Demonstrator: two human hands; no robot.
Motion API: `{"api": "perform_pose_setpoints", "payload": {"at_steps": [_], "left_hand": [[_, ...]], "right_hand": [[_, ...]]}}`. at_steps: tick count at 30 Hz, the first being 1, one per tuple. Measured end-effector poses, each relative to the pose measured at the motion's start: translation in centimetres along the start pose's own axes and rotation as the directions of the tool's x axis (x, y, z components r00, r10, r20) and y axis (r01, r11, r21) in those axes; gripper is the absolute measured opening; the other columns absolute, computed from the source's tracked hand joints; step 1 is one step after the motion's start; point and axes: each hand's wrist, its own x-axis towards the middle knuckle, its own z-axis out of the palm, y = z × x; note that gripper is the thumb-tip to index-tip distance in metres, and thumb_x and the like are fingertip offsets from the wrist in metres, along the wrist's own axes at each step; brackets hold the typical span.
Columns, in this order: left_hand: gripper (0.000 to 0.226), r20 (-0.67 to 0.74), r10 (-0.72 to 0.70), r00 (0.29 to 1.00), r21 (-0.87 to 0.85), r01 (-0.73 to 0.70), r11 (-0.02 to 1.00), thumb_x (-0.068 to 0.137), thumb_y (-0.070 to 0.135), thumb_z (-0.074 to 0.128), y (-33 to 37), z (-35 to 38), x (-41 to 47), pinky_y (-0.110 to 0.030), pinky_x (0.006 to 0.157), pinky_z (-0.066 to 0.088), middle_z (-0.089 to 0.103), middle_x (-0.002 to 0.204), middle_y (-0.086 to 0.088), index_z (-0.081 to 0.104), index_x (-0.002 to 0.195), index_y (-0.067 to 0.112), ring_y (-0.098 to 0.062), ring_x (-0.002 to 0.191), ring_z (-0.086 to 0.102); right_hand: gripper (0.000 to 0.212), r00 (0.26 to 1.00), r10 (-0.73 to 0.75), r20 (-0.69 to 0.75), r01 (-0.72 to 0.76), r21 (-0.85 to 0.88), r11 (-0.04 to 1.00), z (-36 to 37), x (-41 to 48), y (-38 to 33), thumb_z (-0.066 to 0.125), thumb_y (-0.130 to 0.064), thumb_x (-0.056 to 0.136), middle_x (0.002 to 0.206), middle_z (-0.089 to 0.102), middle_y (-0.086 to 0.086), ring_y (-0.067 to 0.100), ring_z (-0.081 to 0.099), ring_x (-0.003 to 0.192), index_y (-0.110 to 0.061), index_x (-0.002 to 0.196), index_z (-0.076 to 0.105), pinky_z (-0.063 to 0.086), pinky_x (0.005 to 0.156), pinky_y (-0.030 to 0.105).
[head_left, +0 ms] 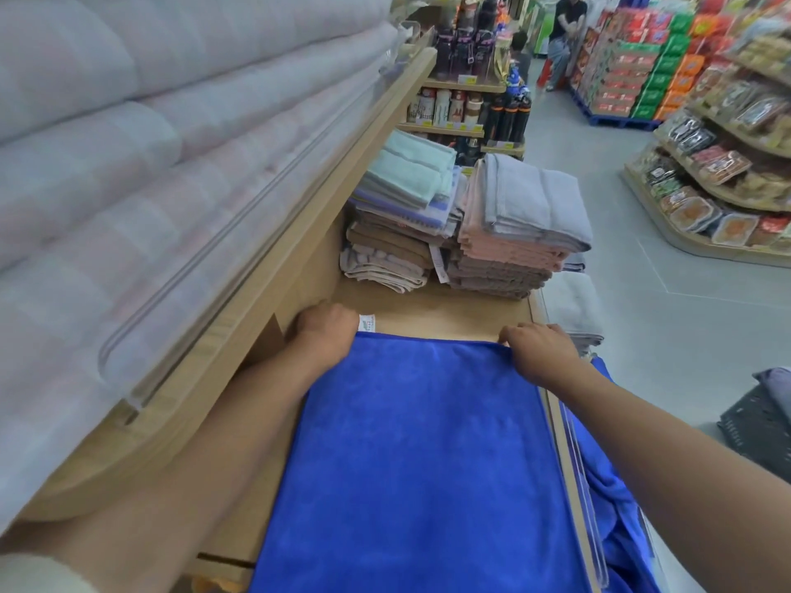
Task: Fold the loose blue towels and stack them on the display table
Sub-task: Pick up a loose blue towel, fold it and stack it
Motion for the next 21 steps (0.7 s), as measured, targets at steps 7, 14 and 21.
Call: {"api": "perform_pose_setpoints", "payload": {"at_steps": [7,14,21], "left_hand": [[0.027,-0.149,-0.135,0.980,-0.070,0.125,0.990,0.092,0.000,0.048,-0.1,-2.4,0.2,-0.040,0.079,0.053,0.069,0.114,-0.013,0.068,0.108,0.010,-0.035,0.105,0.068],[0.010,-0.361,-0.163,0.918,-0.400,0.005,0.917,0.096,0.007,0.052,-1.6,-6.0,-3.0,-0.033,0.063,0.030,0.068,0.097,-0.017,0.063,0.097,0.007,-0.036,0.086,0.063],[0.016,-0.451,-0.156,0.879,-0.753,-0.281,0.595,0.094,-0.016,0.052,-1.8,-9.1,-13.3,0.000,0.066,0.034,0.054,0.089,-0.013,0.064,0.098,-0.007,0.004,0.067,0.047]], "right_hand": [[0.016,0.996,0.056,-0.065,-0.047,0.134,0.990,-3.2,1.0,2.4,0.058,-0.020,0.086,0.107,0.069,-0.001,0.025,0.064,0.107,-0.027,0.099,0.065,0.031,0.080,0.038],[0.011,0.962,0.146,-0.230,-0.057,0.353,0.934,-7.2,-1.7,4.2,0.066,-0.028,0.087,0.100,0.070,-0.004,0.025,0.065,0.102,-0.030,0.097,0.067,0.037,0.083,0.038],[0.019,0.890,0.042,-0.454,0.243,0.551,0.799,-9.9,-11.5,4.2,0.078,-0.007,0.081,0.081,0.067,-0.018,0.007,0.064,0.080,-0.024,0.086,0.071,0.050,0.078,0.032]]}}
